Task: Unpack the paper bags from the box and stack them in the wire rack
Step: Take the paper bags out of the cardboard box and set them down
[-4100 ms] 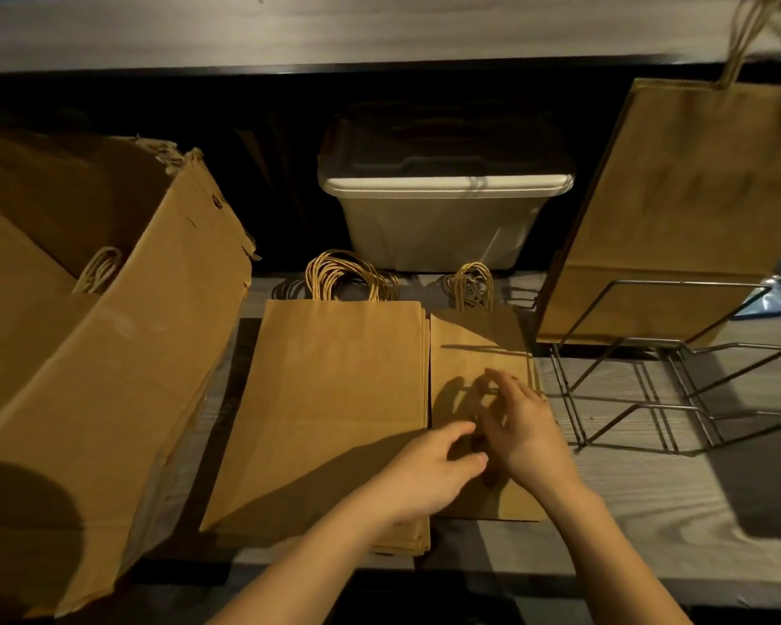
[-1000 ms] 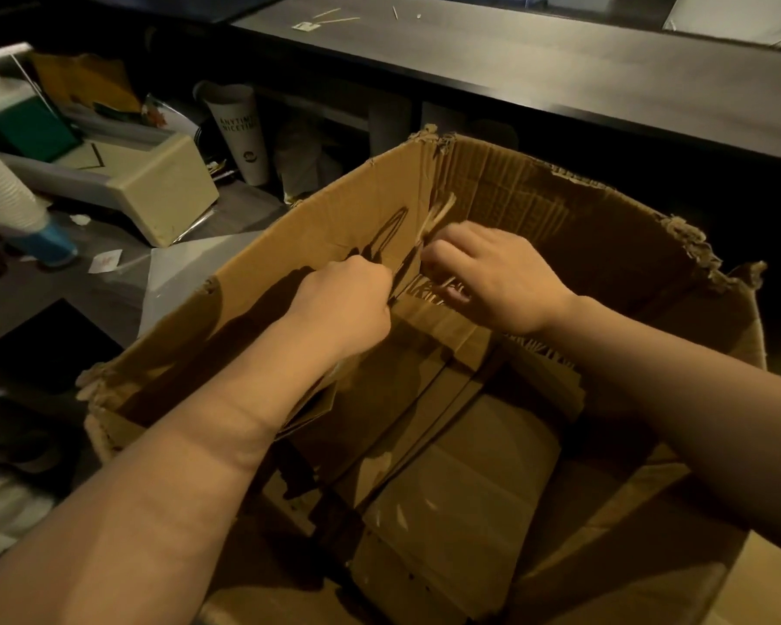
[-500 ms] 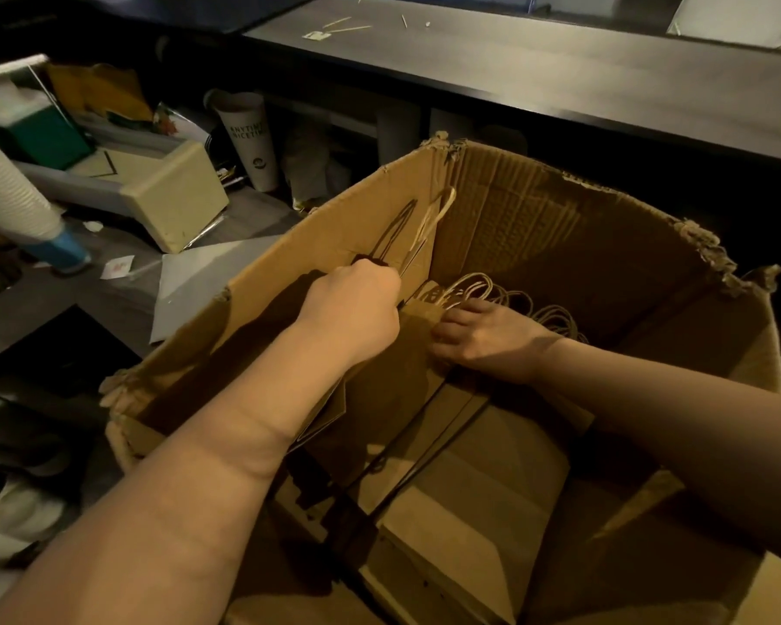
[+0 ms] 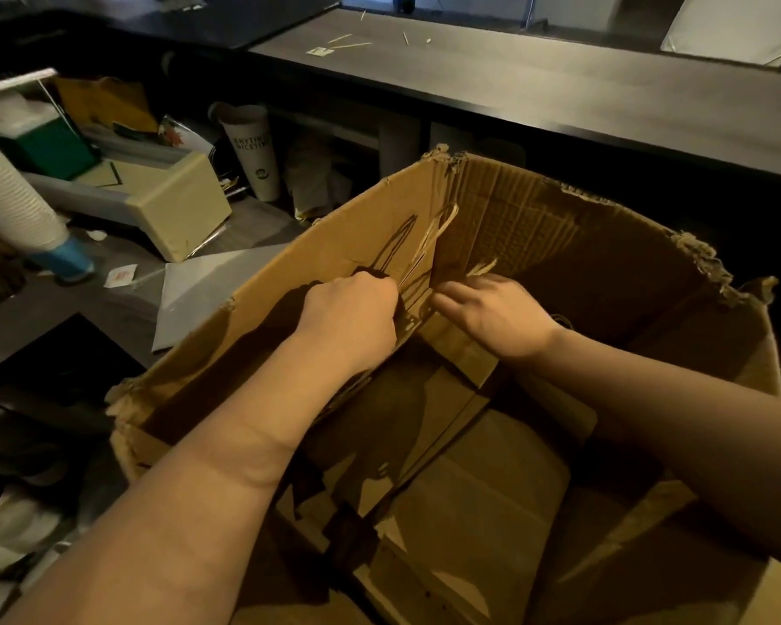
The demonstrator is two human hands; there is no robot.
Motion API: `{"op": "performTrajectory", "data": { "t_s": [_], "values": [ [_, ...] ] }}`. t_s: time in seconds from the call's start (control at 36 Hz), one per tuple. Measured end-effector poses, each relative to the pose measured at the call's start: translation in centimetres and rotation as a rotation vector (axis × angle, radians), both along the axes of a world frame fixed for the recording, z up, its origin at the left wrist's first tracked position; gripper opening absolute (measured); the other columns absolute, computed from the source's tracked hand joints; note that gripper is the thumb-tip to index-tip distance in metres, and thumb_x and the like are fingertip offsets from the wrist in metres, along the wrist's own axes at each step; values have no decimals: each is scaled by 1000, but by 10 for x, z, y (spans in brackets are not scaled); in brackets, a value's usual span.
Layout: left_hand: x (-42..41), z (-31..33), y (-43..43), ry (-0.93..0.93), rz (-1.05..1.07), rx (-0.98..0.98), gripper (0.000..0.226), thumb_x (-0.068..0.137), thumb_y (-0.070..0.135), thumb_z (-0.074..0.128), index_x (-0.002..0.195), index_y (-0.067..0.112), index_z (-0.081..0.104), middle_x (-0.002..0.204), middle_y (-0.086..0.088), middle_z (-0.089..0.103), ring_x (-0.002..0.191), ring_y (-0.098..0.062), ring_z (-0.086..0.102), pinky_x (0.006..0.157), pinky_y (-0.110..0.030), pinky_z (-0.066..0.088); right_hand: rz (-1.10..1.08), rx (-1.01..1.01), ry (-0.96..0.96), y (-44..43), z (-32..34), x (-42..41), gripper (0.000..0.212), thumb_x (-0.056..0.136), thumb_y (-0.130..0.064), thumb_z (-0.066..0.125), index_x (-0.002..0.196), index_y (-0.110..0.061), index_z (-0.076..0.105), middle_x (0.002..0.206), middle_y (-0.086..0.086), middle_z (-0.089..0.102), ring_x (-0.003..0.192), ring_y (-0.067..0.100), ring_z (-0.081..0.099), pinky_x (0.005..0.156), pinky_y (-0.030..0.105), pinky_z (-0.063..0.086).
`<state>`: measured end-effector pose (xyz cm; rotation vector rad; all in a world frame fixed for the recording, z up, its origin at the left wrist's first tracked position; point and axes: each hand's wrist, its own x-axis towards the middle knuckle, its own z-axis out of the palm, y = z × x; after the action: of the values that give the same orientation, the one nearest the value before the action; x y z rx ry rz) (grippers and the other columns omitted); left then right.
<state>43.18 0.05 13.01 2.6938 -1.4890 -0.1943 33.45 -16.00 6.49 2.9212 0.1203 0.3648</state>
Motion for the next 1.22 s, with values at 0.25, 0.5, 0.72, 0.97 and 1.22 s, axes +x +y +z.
{"op": "performTrajectory", "data": {
  "t_s": [0.25,0.5,0.72,0.97,1.22],
  "values": [
    [-7,2,-2,24,-39,-107,22,103,31,29,104,21,48,82,4,51,68,-14,49,60,-31,36,95,116,-157,10,44,-6,35,83,-1,53,117,3,59,114,25,60,100,38,63,75,41,58],
    [-28,41,1,453,-105,-502,36,101,37,31,77,22,53,60,5,51,50,-6,50,53,-25,39,58,109,-453,10,97,-28,32,85,-11,53,113,2,60,111,25,58,101,34,59,85,29,47],
    [-69,74,-15,260,-197,-573,34,99,30,41,68,19,52,54,4,47,43,-8,43,47,-24,36,-9,214,-608,7,127,-62,31,89,-22,48,108,-2,62,112,22,58,99,34,58,80,38,52],
    [-121,122,-46,-64,-201,-567,42,97,26,44,56,21,38,54,3,40,46,-9,36,46,-17,23,-198,881,-790,18,145,-120,22,90,-6,57,109,-17,58,146,2,36,101,3,57,87,14,49],
    [-213,153,-78,-180,-298,-633,42,96,25,44,57,24,29,60,5,32,49,-8,31,46,-21,25,-73,1325,-770,28,132,-206,71,90,-31,52,151,-19,17,156,-4,24,141,8,26,115,38,30]
  ]
}}
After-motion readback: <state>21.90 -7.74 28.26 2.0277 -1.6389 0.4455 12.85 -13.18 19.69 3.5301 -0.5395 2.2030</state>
